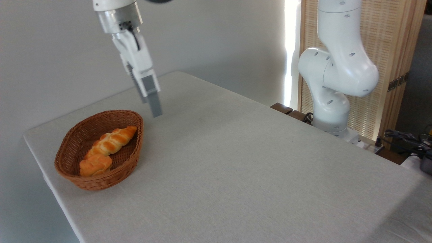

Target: Put bread into the basket

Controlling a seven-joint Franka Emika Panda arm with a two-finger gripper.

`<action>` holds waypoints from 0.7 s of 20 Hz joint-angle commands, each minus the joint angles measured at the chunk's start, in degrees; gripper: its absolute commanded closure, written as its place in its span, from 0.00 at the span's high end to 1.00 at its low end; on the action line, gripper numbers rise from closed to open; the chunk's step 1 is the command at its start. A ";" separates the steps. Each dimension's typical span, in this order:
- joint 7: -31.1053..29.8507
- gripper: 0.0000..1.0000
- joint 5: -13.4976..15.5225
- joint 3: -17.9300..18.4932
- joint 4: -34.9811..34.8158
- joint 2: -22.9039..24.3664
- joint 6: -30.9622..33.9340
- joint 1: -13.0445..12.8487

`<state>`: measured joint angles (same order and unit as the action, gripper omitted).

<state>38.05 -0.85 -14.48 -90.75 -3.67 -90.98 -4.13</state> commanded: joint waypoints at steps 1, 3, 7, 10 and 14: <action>-0.17 1.00 -1.44 4.88 -0.83 2.25 2.04 -0.88; 0.00 1.00 -1.26 7.61 -0.74 3.05 1.95 -0.88; 3.95 1.00 0.57 12.36 -0.65 4.11 1.43 -0.88; 4.13 1.00 3.31 15.53 -0.04 4.19 1.07 -0.80; 4.48 1.00 3.13 15.54 0.05 4.46 1.07 -0.71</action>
<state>42.03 1.42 0.49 -90.78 0.23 -89.79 -4.18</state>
